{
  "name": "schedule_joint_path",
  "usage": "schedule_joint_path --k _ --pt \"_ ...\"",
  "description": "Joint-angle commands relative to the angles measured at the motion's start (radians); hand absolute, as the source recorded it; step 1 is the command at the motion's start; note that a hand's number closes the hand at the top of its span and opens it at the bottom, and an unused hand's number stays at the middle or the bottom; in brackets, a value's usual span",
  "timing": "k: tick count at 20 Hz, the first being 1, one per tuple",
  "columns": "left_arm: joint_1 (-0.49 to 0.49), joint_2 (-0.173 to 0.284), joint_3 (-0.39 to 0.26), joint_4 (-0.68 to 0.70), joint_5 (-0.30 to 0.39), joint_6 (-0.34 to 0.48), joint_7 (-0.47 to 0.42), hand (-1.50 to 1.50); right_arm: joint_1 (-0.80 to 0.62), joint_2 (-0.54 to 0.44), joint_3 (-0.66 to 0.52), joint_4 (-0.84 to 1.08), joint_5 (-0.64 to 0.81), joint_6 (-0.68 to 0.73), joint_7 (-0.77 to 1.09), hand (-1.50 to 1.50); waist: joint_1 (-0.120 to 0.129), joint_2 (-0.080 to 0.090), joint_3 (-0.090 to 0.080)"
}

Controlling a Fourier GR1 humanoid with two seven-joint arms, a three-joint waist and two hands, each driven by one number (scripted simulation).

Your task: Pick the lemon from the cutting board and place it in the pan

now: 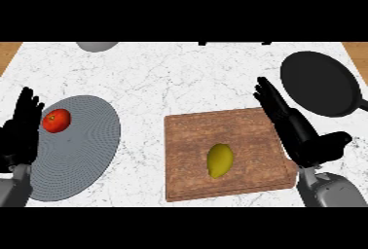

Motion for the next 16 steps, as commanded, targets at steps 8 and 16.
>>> schedule_joint_path --k 8,16 --pt "-0.089 -0.048 -0.092 -0.062 -0.048 -0.107 0.016 0.00 0.179 0.033 0.016 0.095 0.291 -0.238 -0.156 1.50 -0.030 -0.037 -0.002" --pt "-0.093 -0.051 -0.084 -0.055 -0.072 -0.093 0.022 0.00 0.514 -0.080 0.037 -0.298 0.586 -0.456 -0.151 -1.50 -0.041 -0.038 -0.003"
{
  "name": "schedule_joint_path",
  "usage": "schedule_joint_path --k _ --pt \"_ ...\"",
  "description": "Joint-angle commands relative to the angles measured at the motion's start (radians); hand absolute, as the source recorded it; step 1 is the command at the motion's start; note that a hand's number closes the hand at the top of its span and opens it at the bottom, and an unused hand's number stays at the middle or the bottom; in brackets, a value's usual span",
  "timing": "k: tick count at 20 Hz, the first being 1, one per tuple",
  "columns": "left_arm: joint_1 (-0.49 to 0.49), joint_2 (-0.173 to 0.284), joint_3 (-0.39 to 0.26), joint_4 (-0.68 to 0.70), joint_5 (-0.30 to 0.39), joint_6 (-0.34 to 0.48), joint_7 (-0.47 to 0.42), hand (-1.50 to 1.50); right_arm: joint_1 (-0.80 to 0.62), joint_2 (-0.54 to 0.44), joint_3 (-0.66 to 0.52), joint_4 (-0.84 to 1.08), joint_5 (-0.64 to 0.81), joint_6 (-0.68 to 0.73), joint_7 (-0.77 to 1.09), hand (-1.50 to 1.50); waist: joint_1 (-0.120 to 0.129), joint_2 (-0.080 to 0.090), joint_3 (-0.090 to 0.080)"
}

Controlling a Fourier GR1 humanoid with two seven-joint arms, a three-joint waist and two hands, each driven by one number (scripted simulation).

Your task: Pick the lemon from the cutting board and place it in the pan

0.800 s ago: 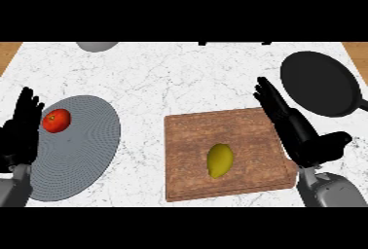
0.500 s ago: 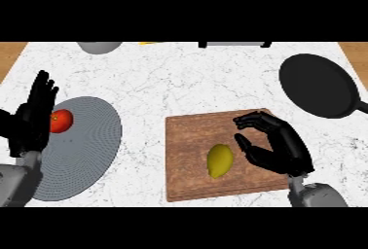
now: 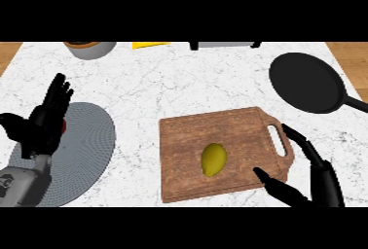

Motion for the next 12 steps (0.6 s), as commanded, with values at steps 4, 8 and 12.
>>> schedule_joint_path --k 4,8,12 --pt "-0.015 -0.016 -0.011 -0.027 -0.010 -0.007 0.023 0.00 0.220 -0.204 0.044 -0.436 0.213 0.074 0.307 -1.50 0.016 0.002 -0.003" --pt "0.001 -0.005 -0.011 -0.037 -0.020 -0.027 0.004 0.00 0.263 -0.344 0.011 -0.571 0.255 0.242 0.511 -1.50 0.033 0.007 -0.003" --pt "0.008 -0.033 -0.022 -0.024 -0.037 -0.027 -0.021 0.00 0.137 -0.393 -0.067 -0.773 0.184 0.387 0.833 -1.50 0.055 0.014 -0.003"
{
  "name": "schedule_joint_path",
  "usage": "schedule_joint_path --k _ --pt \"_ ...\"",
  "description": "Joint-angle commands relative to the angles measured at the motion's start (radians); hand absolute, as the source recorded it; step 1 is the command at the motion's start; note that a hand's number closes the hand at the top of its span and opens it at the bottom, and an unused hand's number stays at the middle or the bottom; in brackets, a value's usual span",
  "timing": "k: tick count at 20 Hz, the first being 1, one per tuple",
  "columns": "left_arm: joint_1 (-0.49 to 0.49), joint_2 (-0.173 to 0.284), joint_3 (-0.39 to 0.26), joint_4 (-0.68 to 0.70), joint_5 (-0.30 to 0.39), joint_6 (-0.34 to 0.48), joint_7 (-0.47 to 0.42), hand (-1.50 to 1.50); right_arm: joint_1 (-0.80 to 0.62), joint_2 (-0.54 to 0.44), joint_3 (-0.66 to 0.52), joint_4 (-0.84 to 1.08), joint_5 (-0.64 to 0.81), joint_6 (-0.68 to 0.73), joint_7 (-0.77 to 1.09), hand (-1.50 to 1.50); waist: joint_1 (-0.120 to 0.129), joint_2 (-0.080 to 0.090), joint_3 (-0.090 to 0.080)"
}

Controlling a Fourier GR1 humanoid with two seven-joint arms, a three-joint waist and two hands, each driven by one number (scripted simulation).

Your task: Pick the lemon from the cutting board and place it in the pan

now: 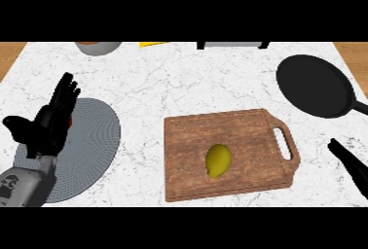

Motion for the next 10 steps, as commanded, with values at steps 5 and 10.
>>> schedule_joint_path --k 5,10 --pt "-0.064 -0.046 -0.021 -0.017 -0.028 0.015 0.069 0.00 -0.386 -0.056 0.017 -0.140 -0.007 0.243 0.509 -1.50 0.029 0.005 0.002" --pt "-0.046 -0.062 0.009 0.002 -0.050 -0.013 0.041 0.00 -0.658 0.106 0.145 0.016 -0.023 0.303 0.642 -1.50 0.027 0.004 0.004"
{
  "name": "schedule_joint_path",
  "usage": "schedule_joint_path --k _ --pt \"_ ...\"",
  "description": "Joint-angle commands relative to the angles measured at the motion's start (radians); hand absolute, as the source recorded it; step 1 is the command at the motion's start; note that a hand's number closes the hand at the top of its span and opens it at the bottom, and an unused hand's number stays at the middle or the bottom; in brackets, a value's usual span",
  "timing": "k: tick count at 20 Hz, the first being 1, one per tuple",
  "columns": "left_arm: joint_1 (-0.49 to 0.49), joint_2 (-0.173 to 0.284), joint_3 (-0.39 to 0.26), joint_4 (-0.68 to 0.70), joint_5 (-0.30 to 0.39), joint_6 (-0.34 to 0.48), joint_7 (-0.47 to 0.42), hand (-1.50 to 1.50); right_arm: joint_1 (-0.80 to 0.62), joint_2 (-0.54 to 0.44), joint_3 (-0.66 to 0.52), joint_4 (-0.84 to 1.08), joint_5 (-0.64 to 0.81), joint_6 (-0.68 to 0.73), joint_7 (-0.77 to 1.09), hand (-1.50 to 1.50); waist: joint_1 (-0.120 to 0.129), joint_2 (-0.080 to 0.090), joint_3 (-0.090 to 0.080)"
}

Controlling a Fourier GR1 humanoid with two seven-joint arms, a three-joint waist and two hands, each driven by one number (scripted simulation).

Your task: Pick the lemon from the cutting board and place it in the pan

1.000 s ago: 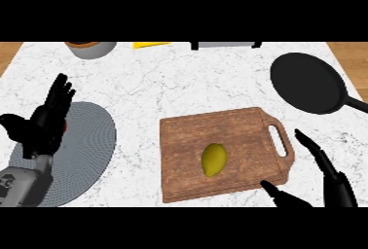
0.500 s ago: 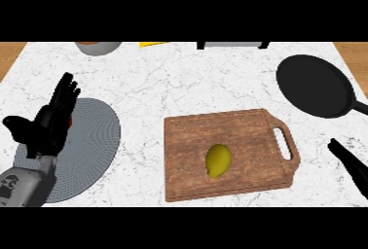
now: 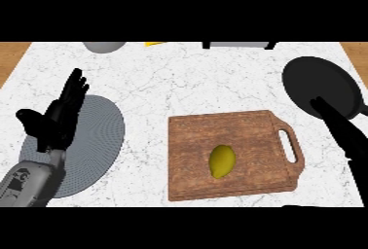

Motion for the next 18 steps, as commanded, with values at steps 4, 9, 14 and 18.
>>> schedule_joint_path --k 4,9,14,18 --pt "-0.038 -0.025 0.034 0.055 -0.030 -0.029 -0.004 0.00 -0.285 0.177 0.054 0.118 -0.094 0.099 0.138 -1.50 -0.005 0.000 0.002" --pt "-0.013 -0.035 0.051 0.063 -0.028 -0.058 -0.020 0.00 -0.346 0.295 0.228 0.127 0.056 0.101 0.298 -1.50 -0.009 -0.003 0.001" --pt "0.049 -0.012 0.082 0.025 -0.020 -0.083 -0.043 0.00 -0.247 0.306 0.246 0.161 0.097 0.097 0.295 -1.50 -0.009 -0.004 0.002" --pt "-0.024 -0.082 0.046 0.051 -0.071 -0.019 0.012 0.00 -0.243 0.341 0.233 0.190 0.139 0.102 0.293 -1.50 -0.020 -0.003 0.002"
